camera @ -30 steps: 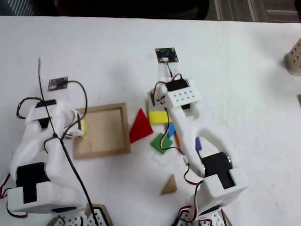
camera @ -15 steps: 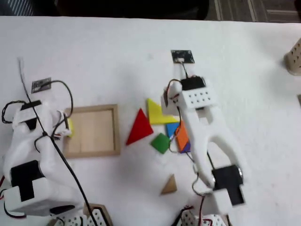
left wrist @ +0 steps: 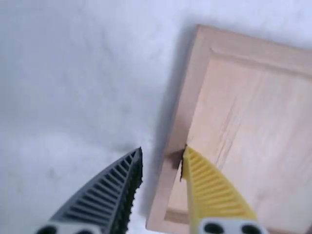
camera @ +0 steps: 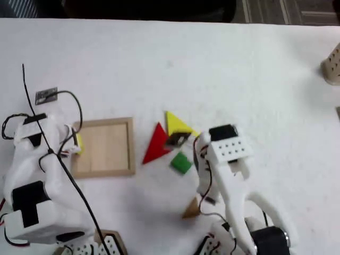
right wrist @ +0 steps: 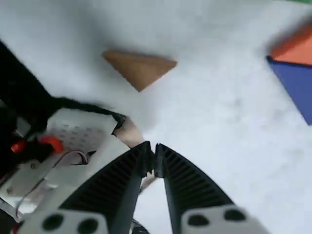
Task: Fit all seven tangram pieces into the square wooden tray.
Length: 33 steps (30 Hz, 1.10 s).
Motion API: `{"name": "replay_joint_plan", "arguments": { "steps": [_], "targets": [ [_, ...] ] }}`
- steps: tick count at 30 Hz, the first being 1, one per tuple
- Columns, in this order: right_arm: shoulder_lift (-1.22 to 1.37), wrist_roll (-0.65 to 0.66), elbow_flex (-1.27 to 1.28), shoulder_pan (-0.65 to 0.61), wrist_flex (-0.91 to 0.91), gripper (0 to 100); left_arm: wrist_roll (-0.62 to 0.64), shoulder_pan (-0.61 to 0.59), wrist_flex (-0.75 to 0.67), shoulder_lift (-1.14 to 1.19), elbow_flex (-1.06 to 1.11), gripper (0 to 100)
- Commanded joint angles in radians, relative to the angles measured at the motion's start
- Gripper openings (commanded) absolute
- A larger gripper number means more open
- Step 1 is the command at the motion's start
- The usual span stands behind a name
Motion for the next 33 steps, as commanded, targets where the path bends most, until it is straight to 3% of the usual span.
{"name": "replay_joint_plan", "arguments": {
  "steps": [1,6,12,17,22,29,33],
  "targets": [
    [-0.044,0.161,0.037,-0.015,0.004,1.7,0.008,-0.015,-0.044,-0.004,-0.026,15],
    [-0.048,0.296,0.219,-0.213,-0.071,1.8,0.008,-0.015,-0.043,-0.004,-0.026,15],
    [-0.05,-0.135,0.285,-0.326,-0.377,1.8,0.008,-0.015,-0.043,-0.004,-0.026,15],
    [-0.048,-0.212,0.272,-0.395,-0.403,1.8,0.008,-0.015,-0.041,-0.004,-0.026,15],
    [-0.047,-0.315,0.272,-0.377,-0.493,1.8,0.008,-0.015,-0.04,-0.004,-0.026,15],
    [-0.048,-0.474,0.258,-0.228,-0.719,1.8,0.008,-0.015,-0.04,-0.004,-0.026,15],
    [-0.05,-0.503,0.226,-0.125,-0.713,1.8,0.008,-0.016,-0.04,-0.004,-0.026,15]
  ]
}}
